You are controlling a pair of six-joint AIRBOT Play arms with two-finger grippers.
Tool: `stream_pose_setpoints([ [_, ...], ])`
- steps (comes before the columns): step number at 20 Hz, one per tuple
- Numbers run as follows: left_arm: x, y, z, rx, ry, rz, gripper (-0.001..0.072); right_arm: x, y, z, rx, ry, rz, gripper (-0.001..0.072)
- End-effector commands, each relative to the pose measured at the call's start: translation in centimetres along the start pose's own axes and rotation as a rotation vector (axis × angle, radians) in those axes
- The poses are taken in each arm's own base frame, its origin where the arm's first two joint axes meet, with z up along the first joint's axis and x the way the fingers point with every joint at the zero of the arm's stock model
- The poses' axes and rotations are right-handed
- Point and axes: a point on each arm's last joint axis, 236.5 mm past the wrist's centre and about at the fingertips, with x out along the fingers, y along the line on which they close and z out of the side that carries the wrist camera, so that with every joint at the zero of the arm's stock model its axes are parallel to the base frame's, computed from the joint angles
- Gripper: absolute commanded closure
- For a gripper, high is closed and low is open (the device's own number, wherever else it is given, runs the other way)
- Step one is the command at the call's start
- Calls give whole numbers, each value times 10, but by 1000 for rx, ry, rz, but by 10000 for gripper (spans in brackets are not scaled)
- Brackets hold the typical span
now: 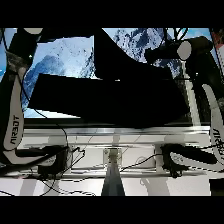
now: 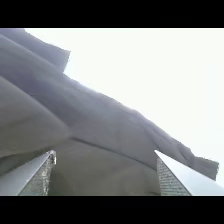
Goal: Fold the clothes and pants, and hang the long-sleeved shirts on hangers.
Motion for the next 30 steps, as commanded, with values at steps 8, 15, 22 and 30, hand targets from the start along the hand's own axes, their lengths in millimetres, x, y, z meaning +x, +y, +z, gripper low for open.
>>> stream_pose_setpoints([
  [8,60,-48,-57,16,138,-103,699,9,-167,-96,368,182,-201,268],
  [15,67,-31,-67,11,162,-75,699,54,-136,-208,825,369,475,200],
  [22,76,-15,-82,39,202,-37,699,102,-139,-243,793,435,396,32],
  [30,77,3,-88,62,221,5,699,106,-70,-209,594,433,584,281],
])
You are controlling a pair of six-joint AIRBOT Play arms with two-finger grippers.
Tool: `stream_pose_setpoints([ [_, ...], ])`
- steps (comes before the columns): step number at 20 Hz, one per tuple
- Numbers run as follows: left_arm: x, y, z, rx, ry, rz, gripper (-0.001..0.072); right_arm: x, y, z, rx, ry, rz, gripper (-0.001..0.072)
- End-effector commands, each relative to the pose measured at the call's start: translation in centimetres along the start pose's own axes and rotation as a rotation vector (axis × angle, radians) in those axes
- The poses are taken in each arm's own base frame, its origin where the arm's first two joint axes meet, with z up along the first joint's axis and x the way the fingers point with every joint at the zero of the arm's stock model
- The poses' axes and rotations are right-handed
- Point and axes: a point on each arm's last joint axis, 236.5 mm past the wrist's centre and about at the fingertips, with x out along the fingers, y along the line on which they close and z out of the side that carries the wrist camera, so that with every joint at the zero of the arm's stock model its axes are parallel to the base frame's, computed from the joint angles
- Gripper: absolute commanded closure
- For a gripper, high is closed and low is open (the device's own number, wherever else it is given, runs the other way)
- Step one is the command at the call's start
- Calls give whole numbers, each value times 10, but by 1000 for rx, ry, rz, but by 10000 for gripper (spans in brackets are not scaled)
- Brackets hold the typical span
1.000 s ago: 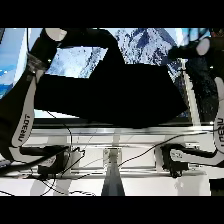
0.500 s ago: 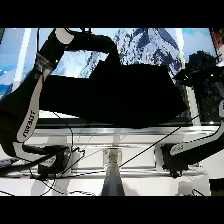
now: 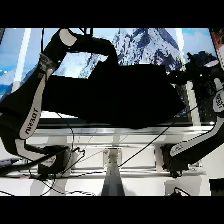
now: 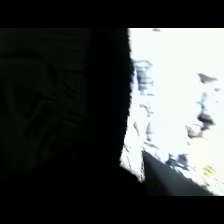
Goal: Fold the clothes and pants, and hang the long-sleeved shirts on hangers.
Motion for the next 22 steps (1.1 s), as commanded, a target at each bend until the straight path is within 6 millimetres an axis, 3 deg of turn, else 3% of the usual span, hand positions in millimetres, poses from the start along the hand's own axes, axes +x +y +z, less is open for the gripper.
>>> stream_pose_setpoints([
  [1,-2,12,-1,7,3,27,699,12,30,-9,-83,59,65,380],
  [2,-3,14,0,4,2,31,699,13,35,-10,-91,70,71,585],
  [4,-5,19,0,3,0,39,699,9,39,-8,-109,63,60,689],
  [7,-17,25,9,1,-25,54,700,-23,31,1,-179,10,-70,689],
  [10,-50,22,31,53,-77,94,700,-90,2,-3,-219,-26,-314,689],
  [13,-83,23,43,117,-91,180,700,-153,-9,-33,-157,-26,-412,689],
  [16,-78,4,39,126,-75,140,698,-191,-17,-55,-86,-47,-439,689],
  [17,-69,-4,34,133,-60,124,576,-202,-26,-58,-50,-70,-462,689],
  [18,-58,-10,29,138,-46,108,177,-210,-34,-61,-14,-92,-479,689],
  [19,-45,-15,24,144,-34,98,16,-219,-44,-66,30,-106,-496,689],
  [22,-13,-6,13,123,-21,103,11,-243,-77,-81,168,-156,-549,689],
])
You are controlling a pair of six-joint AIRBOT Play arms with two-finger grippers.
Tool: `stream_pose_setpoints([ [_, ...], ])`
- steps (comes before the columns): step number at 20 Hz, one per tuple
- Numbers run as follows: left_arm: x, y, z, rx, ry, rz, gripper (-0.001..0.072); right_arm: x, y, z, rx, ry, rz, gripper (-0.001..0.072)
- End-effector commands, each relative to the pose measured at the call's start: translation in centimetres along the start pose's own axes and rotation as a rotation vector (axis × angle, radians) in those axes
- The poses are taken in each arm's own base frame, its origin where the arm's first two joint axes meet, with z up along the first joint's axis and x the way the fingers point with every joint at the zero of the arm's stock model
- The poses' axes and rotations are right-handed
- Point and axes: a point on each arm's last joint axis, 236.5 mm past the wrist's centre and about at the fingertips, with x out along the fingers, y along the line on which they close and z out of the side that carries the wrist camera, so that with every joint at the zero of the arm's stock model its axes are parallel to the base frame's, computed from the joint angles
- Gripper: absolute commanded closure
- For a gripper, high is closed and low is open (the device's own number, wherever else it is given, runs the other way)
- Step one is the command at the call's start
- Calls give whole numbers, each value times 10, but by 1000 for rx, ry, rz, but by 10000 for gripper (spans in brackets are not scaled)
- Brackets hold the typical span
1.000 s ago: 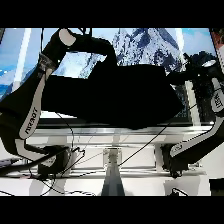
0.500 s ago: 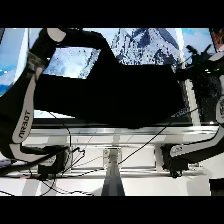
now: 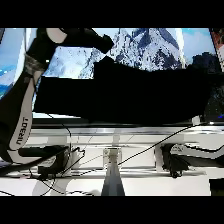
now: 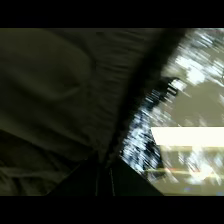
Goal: Fold the clothes and pants, and hang the long-sleeved shirts on hangers.
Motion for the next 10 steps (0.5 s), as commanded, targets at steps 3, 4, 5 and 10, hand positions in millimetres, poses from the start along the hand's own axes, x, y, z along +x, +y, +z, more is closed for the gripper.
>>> stream_pose_setpoints([
  [3,44,30,-35,-106,67,33,11,-22,-76,-27,268,-47,-112,689],
  [4,48,45,-43,-144,79,51,11,-25,-85,-32,301,-55,-118,689],
  [5,53,63,-53,-199,94,71,12,-27,-93,-36,324,-63,-125,689],
  [10,100,105,-125,-490,210,90,13,-30,-100,-37,350,-84,-123,689],
])
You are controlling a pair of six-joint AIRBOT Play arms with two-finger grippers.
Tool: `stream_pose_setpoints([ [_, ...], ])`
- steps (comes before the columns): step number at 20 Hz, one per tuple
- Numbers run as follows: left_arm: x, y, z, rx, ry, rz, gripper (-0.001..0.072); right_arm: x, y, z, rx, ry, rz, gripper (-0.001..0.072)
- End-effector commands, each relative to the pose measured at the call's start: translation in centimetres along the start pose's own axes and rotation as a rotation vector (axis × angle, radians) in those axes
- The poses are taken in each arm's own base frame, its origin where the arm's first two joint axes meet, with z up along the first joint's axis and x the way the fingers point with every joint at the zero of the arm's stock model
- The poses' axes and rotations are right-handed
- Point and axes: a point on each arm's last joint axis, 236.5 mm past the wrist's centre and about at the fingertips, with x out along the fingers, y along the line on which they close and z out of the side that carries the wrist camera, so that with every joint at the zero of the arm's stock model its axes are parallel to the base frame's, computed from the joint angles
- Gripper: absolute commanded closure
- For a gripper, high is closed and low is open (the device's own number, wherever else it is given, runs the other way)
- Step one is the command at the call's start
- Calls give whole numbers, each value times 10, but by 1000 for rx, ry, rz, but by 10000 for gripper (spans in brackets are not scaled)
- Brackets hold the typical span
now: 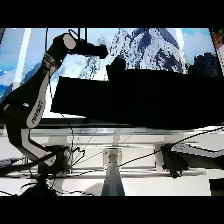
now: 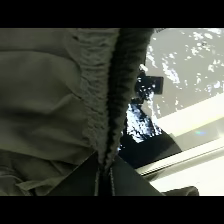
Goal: Fold the clothes and pants, and hang the long-sleeved shirts on hangers.
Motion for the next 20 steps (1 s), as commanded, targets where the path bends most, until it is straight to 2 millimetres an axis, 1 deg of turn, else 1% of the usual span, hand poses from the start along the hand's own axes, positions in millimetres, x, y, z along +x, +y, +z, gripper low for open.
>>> stream_pose_setpoints([
  [1,42,22,-33,-193,79,-30,27,-1,-4,5,32,-32,11,689],
  [2,54,19,-42,-225,98,-51,76,-1,0,8,36,-42,28,689],
  [4,73,20,-59,-246,131,-55,77,-2,6,12,42,-61,52,688],
  [6,86,17,-73,-259,159,-62,77,-2,8,13,44,-64,61,688],
  [7,92,17,-77,-259,162,-59,77,-2,9,13,44,-62,64,688],
  [8,97,18,-77,-259,152,-54,79,-2,9,12,44,-60,66,688],
  [11,106,17,-67,-252,89,-40,173,-2,10,11,44,-56,71,688],
  [12,109,14,-67,-247,82,-39,174,-2,11,11,44,-56,72,689],
  [13,112,12,-69,-244,82,-39,206,-2,11,11,45,-55,72,688],
  [14,115,11,-72,-241,84,-38,257,-2,11,11,45,-55,72,689],
  [15,118,12,-74,-242,87,-35,284,-2,11,11,45,-55,73,688],
  [16,118,12,-74,-242,86,-33,344,-2,11,11,45,-55,73,688],
  [17,118,13,-73,-242,82,-32,444,-2,11,11,44,-55,72,688],
  [18,117,17,-70,-247,73,-28,520,-2,11,11,44,-55,72,688],
  [19,116,20,-67,-251,63,-24,542,-2,11,11,44,-55,72,688],
  [20,115,23,-65,-257,57,-21,580,-2,11,11,44,-55,72,688],
])
